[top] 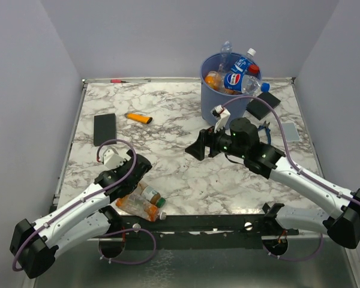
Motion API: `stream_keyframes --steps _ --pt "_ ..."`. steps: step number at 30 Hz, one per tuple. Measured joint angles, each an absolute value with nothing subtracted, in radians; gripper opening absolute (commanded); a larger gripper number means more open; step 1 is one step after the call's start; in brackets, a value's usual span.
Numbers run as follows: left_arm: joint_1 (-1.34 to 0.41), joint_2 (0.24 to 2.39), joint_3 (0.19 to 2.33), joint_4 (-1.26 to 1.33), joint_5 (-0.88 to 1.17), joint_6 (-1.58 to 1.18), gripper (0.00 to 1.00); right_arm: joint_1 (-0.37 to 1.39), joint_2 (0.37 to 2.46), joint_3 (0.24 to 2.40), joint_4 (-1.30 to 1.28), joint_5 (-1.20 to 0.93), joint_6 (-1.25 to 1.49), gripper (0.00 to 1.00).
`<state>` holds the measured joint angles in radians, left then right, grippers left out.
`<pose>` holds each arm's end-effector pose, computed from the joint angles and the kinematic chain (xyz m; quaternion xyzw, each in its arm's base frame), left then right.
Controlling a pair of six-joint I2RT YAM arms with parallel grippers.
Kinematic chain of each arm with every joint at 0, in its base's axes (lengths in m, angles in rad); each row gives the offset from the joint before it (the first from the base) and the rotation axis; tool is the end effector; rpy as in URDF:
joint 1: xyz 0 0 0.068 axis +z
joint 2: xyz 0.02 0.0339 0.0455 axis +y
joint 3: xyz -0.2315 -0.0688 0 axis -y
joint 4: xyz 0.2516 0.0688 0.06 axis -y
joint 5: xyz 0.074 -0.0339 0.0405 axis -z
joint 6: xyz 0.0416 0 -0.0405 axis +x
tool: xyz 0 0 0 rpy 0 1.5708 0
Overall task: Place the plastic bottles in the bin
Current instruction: Move the plastic bottle to the corner of the board.
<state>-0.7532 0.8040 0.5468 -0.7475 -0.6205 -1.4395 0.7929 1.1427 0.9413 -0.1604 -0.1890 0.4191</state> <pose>0.1448 -0.1026 0.1832 -0.3879 0.8324 -0.1027 0.3823 0.1978 0.2120 0.2919 -0.2049 0.7949 0.3861 0.4208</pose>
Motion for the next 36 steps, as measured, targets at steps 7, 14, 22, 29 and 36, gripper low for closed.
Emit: stream_keyframes --steps 7,14,22,29,36 --pt "-0.753 0.891 0.571 -0.776 -0.615 -1.503 0.99 0.793 1.131 0.912 -0.121 -0.189 0.441 0.82" --pt "-0.753 0.926 0.582 -0.738 -0.615 -1.506 0.99 0.793 1.132 0.898 -0.119 -0.189 0.446 0.82" --pt "-0.753 1.078 0.575 -0.605 -0.576 -1.455 0.99 0.793 1.139 0.879 -0.113 -0.189 0.450 0.82" --pt "-0.753 1.082 0.766 -0.685 -0.635 -1.347 0.99 0.797 1.122 0.876 -0.113 -0.188 0.453 0.82" --pt "-0.752 0.871 0.808 -0.782 -0.673 -1.312 0.99 0.799 1.118 0.837 -0.100 -0.214 0.466 0.82"
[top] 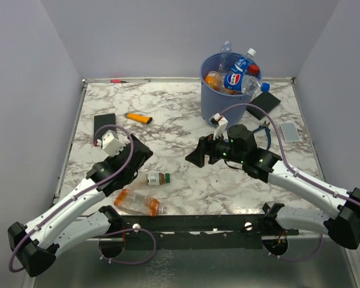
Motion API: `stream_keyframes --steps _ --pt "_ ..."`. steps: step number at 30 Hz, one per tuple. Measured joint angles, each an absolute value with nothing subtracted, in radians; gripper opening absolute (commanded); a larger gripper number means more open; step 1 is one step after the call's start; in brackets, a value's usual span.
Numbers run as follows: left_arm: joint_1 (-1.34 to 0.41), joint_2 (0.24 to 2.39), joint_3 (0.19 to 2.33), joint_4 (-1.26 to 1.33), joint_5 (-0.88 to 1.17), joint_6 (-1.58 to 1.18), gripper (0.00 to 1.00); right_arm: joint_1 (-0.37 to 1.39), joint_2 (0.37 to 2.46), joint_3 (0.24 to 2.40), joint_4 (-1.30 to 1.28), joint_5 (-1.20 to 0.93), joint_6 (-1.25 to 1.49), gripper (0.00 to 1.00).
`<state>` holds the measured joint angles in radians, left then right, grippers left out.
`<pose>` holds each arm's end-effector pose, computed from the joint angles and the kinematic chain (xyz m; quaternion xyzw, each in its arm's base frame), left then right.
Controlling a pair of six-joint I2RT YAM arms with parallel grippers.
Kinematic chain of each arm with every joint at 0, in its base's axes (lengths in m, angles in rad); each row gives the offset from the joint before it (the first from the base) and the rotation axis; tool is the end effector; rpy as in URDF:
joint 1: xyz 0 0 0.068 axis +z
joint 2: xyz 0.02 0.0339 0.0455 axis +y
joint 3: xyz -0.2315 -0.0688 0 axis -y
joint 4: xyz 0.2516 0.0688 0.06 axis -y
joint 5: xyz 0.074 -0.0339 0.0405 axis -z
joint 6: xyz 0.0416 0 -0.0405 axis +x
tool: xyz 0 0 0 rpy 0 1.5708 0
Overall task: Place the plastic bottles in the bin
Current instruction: Move the plastic bottle to the corner of the board, then pick up the plastic bottle at the center of the board.
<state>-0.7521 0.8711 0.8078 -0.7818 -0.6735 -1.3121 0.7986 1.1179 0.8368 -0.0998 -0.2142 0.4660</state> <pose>0.1612 -0.1153 0.2549 -0.3566 0.8156 -0.1291 0.4370 0.1915 0.2093 0.2669 -0.1954 0.8022 0.4008 0.3972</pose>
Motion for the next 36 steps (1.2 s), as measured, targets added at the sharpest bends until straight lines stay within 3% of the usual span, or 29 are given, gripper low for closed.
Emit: stream_keyframes --steps 6,14,26,31,36 --pt "-0.752 0.860 0.688 -0.825 -0.560 -1.249 0.99 0.806 1.126 0.771 -0.100 -0.234 0.473 0.82" --pt "-0.752 0.885 0.588 -0.778 -0.515 -1.380 0.99 0.808 1.080 0.694 -0.105 -0.233 0.502 0.82" --pt "-0.709 1.274 0.652 -0.521 -0.555 -1.492 0.98 0.810 1.064 0.695 -0.114 -0.233 0.500 0.82" --pt "-0.633 1.364 0.666 -0.456 -0.545 -1.455 0.85 0.810 1.057 0.698 -0.127 -0.233 0.496 0.82" --pt "-0.545 1.430 0.702 -0.395 -0.535 -1.367 0.48 0.810 1.053 0.719 -0.137 -0.234 0.485 0.82"
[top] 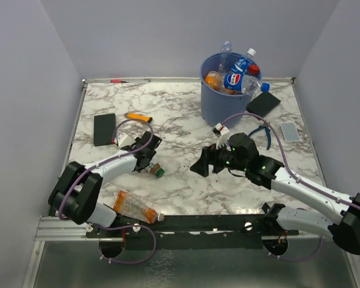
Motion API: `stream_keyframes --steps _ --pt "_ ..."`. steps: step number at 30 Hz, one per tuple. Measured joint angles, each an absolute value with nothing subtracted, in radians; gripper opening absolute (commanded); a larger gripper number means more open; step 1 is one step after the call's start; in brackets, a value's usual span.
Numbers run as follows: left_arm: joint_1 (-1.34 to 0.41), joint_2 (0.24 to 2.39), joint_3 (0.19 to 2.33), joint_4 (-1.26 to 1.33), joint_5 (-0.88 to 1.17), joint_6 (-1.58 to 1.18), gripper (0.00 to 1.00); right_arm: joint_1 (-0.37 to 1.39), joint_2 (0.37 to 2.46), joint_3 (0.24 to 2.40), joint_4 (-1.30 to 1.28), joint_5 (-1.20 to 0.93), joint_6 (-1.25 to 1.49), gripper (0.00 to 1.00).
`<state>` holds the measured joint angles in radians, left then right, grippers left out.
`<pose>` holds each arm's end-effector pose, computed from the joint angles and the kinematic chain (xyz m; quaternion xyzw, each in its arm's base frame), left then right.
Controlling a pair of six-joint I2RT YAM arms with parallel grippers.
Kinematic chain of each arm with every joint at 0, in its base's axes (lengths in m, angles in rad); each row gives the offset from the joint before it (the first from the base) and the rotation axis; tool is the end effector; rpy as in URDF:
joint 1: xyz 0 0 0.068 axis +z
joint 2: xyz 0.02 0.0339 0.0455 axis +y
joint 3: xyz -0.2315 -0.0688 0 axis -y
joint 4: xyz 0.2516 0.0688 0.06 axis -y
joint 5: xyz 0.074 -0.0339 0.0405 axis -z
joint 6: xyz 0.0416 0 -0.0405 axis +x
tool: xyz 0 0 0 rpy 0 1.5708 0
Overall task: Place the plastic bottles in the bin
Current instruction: Pick up the plastic bottle at the center of the board.
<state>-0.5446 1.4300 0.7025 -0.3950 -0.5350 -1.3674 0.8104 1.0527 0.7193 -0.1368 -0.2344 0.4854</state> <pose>0.2359 -0.1181 0.1213 -0.4299 0.8384 -0.0265 0.3342 0.1755 0.1985 0.2371 -0.1973 0.8255 0.3929 0.3540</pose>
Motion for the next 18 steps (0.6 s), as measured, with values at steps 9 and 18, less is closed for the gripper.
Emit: stream_keyframes --steps 9,18 --pt "-0.531 1.296 0.706 -0.321 -0.402 -1.108 0.34 0.810 1.093 0.752 -0.113 -0.338 0.497 0.89" --pt "-0.532 0.965 0.659 0.098 -0.131 -1.008 0.32 0.820 1.193 0.862 0.022 -0.375 0.568 0.92"
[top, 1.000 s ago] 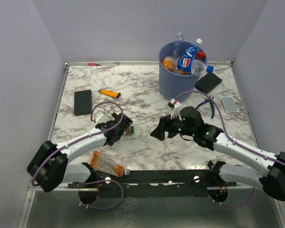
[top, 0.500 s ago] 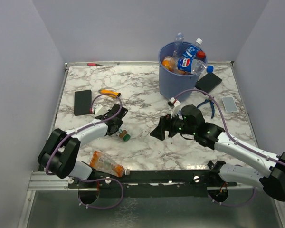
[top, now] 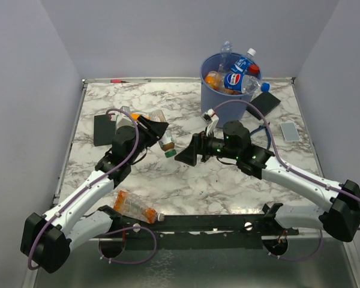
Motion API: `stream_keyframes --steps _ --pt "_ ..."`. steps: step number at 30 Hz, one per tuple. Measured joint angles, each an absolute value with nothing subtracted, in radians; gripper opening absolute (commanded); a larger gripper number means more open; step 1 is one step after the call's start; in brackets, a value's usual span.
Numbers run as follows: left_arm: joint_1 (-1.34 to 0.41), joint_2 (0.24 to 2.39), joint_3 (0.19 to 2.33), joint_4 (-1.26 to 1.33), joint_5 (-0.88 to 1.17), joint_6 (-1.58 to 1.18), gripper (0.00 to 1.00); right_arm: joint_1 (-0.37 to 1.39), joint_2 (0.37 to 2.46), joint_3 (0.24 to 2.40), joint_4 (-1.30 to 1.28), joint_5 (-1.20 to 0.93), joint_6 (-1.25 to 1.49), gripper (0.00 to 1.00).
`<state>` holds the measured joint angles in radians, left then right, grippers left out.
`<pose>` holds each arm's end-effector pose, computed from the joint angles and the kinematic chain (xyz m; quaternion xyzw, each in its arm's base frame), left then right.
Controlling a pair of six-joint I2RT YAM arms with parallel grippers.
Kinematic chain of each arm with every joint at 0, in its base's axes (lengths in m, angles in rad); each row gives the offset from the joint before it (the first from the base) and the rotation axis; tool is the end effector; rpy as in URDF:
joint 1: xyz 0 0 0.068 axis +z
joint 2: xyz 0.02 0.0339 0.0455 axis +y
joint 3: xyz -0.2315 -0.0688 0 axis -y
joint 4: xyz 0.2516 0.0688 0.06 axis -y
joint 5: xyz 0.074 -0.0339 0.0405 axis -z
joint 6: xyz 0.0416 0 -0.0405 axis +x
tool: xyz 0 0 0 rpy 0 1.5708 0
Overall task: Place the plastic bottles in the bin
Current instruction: Pick up the plastic bottle at the center of the board.
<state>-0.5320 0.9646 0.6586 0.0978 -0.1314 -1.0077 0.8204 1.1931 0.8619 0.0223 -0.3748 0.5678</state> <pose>0.2258 -0.1266 0.2614 -0.2228 0.7435 -0.4008 0.4867 0.1931 0.2294 0.2693 -0.2090 0.7732 0.4864 0.3493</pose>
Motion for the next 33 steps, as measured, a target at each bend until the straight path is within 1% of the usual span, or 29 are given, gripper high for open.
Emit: stream_keyframes --steps 5,11,15,17,18,19,21,22,24,27,30,33 --pt "-0.540 0.968 0.659 0.189 -0.045 -1.009 0.31 0.843 1.239 0.925 0.098 -0.356 0.601 0.91" --pt "-0.566 0.950 0.659 0.247 -0.016 -1.006 0.31 0.859 1.321 0.987 0.128 -0.314 0.622 0.83" --pt "-0.596 0.933 0.663 0.275 -0.014 -1.005 0.30 0.872 1.372 1.011 0.134 -0.287 0.633 0.67" --pt "-0.612 0.933 0.667 0.285 -0.014 -1.005 0.32 0.877 1.389 1.019 0.134 -0.271 0.639 0.53" --pt "-0.617 0.933 0.667 0.286 -0.014 -0.999 0.39 0.878 1.396 1.024 0.134 -0.268 0.642 0.47" --pt "-0.621 0.933 0.667 0.286 -0.016 -0.994 0.55 0.878 1.400 1.030 0.134 -0.262 0.649 0.43" --pt "-0.622 0.931 0.667 0.290 -0.021 -0.986 0.95 0.883 1.399 1.034 0.133 -0.243 0.654 0.38" --pt "-0.624 0.928 0.668 0.291 -0.023 -0.983 0.99 0.885 1.395 1.035 0.129 -0.236 0.654 0.37" --pt "-0.628 0.916 0.674 0.284 -0.032 -0.979 0.99 0.889 1.383 1.045 0.103 -0.194 0.632 0.37" --pt "-0.636 0.865 0.693 0.229 -0.101 -0.959 0.99 0.888 1.347 1.111 -0.021 -0.089 0.570 0.37" --pt "-0.636 0.797 0.726 0.174 -0.199 -0.921 0.99 0.870 1.328 1.268 -0.165 0.031 0.483 0.37" --pt "-0.635 0.735 0.741 0.157 -0.286 -0.886 0.99 0.805 1.326 1.448 -0.262 0.124 0.390 0.37"
